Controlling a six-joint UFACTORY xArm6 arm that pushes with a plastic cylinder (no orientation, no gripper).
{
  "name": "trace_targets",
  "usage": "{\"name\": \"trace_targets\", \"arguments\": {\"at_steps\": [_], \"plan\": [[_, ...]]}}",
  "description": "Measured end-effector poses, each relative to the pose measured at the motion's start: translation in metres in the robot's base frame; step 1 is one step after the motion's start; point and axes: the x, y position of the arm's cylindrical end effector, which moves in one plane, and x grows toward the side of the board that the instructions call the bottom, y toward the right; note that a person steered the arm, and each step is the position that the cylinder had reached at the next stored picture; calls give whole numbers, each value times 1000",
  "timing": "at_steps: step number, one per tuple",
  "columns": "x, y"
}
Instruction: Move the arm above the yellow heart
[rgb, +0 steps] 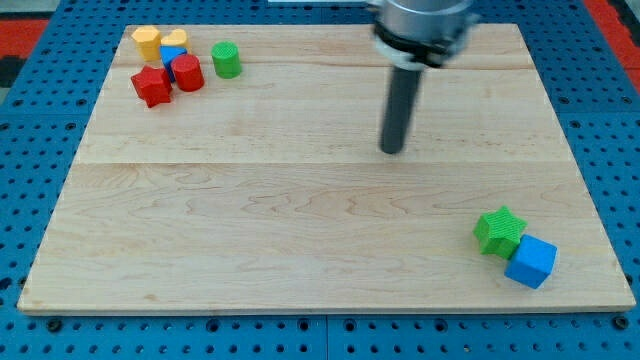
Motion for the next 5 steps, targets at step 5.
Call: {"name": "trace_targets", "arguments": {"at_steps": [5], "plan": [[-212,-70]]}}
